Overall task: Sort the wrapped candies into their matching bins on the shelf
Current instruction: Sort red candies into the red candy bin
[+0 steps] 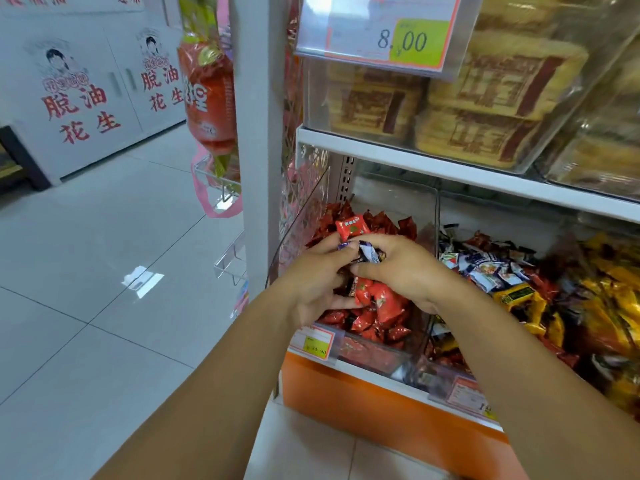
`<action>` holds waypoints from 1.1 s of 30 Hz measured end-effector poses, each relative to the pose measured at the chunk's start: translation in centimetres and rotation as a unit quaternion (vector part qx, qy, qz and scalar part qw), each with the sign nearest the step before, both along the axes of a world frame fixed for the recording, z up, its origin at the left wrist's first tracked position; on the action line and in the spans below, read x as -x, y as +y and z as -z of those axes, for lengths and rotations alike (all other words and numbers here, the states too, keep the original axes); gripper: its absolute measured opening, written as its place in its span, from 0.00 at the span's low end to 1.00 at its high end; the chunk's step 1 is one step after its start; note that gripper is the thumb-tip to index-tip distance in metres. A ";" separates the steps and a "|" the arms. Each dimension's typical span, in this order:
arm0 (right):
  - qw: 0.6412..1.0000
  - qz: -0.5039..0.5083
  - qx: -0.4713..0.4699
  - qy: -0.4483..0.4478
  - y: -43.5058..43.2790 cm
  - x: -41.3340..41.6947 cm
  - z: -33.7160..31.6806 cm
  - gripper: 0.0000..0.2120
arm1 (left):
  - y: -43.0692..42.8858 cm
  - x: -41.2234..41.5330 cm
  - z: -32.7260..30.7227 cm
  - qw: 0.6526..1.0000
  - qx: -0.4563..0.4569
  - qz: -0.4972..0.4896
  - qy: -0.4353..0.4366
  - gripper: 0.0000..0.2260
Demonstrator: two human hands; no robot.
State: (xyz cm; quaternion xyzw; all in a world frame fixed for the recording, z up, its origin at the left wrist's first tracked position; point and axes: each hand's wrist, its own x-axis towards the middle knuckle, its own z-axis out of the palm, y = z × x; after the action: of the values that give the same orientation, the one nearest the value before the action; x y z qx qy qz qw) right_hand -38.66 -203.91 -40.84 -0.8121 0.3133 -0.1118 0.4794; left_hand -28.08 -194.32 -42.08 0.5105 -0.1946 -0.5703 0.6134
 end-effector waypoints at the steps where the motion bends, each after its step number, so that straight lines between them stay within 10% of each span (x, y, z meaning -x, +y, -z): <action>1: 1.000 0.000 -0.014 -0.006 -0.3 0.0 0.0 0.15 | -0.1 -0.2 0.1 1.000 0.002 0.001 -0.012 0.08; 20: 1.000 0.017 -0.001 -0.014 -1.4 0.6 -1.6 0.12 | 0.6 -1.6 0.3 0.995 -0.017 -0.026 -0.098 0.08; 26: 0.998 -0.022 0.038 0.047 -1.2 0.8 -1.7 0.13 | 1.0 -1.2 0.2 0.933 -0.049 -0.020 -0.356 0.18; 33: 1.000 0.015 0.007 -0.001 -1.3 1.3 -1.8 0.16 | 0.9 -1.0 -0.5 0.935 -0.031 -0.041 -0.351 0.09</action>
State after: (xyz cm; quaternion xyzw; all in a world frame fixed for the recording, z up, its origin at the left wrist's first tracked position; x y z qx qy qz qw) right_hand -40.01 -205.24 -39.06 -0.8107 0.3245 -0.1218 0.4719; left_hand -27.12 -193.41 -41.61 0.7047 -0.3586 -0.3352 0.5122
